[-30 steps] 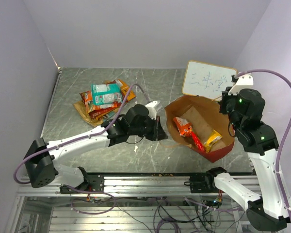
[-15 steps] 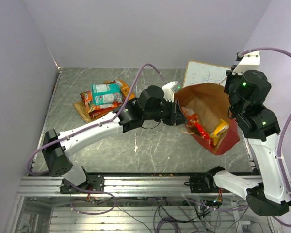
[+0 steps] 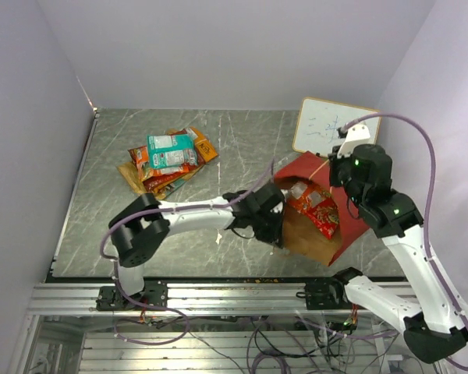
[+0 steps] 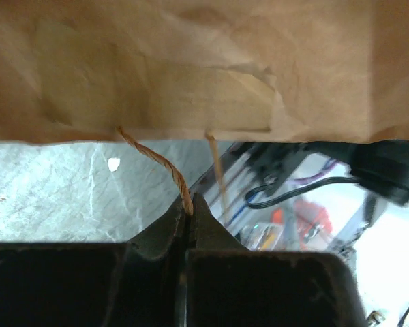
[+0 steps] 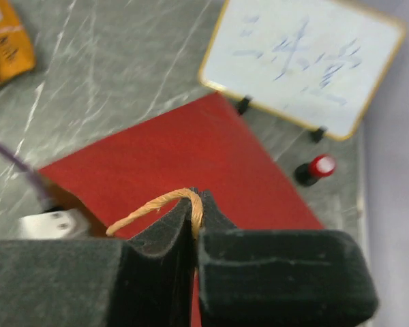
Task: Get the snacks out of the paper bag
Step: Adjust the paper bag at the center of the board, then take out the snack from the paper bag.
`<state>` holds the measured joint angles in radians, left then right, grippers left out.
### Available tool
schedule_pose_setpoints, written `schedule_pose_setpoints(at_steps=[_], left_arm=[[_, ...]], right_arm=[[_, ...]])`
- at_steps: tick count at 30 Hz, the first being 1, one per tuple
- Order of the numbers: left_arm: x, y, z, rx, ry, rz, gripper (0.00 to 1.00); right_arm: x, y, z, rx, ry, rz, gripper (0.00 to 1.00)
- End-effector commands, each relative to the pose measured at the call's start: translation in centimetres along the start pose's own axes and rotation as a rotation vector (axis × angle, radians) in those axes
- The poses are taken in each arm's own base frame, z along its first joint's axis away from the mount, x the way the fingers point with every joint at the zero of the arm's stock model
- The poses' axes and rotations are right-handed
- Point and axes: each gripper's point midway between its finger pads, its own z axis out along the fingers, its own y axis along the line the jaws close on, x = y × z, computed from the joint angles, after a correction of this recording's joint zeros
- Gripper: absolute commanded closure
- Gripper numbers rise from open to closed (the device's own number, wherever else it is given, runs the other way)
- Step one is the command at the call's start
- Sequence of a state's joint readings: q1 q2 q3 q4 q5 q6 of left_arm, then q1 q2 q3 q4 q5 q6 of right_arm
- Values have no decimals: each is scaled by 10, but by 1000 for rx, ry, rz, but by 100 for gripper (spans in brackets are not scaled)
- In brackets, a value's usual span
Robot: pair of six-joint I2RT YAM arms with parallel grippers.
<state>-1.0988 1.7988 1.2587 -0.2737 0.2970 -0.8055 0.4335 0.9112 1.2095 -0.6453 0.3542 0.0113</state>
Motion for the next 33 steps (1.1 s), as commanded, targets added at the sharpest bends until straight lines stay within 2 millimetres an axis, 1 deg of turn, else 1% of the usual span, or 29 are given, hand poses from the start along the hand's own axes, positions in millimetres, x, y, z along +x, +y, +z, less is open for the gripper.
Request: schedule_pose_setpoints(at_steps=[1,3,5,6,7,9,12,14,15,16,18,19,20,21,23,24,26,29,30,31,32,33], left_arm=[[31,-10,10,-43,93,119,93],[43,-13,14,-60,102,156,93],[47,-10,13,-94,88,162,92],[46,-9,10,-102,70,163,90],[44,-6,7,-119,44,159,86],[38,-6,-6,-129,-18,154,72],[25,-11,-32,-119,-125,163,50],[17,-18,-55,-105,-198,172,36],[13,-21,-64,-94,-228,179,32],[9,-28,-73,-71,-262,193,30],[3,-42,-85,-22,-329,233,29],[1,-51,-89,4,-366,260,29],[-4,-63,-92,47,-418,288,28],[-2,-66,-90,55,-438,309,28],[-10,-81,-82,121,-514,327,29],[-13,-78,-72,88,-508,331,30],[-25,-82,-57,24,-489,343,35],[-47,-107,-40,71,-549,306,36],[-51,-108,-29,89,-559,270,36],[-58,-108,-26,89,-573,243,36],[-62,-102,-18,85,-575,195,36],[-67,-98,-15,97,-594,152,36]], right_arm=[[24,25,-25,-138,37,165,100],[29,24,-35,-142,40,210,100],[30,23,-39,-137,39,233,100],[29,22,-40,-135,37,234,100],[28,20,-40,-128,34,233,100],[19,17,-39,-111,23,231,100],[8,17,-36,-113,18,225,100],[2,19,-34,-115,16,227,100],[-2,19,-33,-116,10,231,100],[-6,20,-32,-120,-1,239,100],[-13,23,-32,-138,-19,253,100],[-15,25,-31,-149,-24,260,100],[-17,29,-30,-162,-24,263,100],[-18,31,-28,-172,-21,265,100],[-18,34,-26,-180,-15,270,100],[-18,35,-25,-184,-13,271,100],[-19,36,-24,-189,-16,270,100],[-23,35,-23,-181,-27,271,100],[-25,34,-22,-177,-32,274,100],[-27,34,-22,-174,-37,277,100],[-30,34,-21,-173,-43,283,100],[-33,35,-20,-177,-46,286,100]])
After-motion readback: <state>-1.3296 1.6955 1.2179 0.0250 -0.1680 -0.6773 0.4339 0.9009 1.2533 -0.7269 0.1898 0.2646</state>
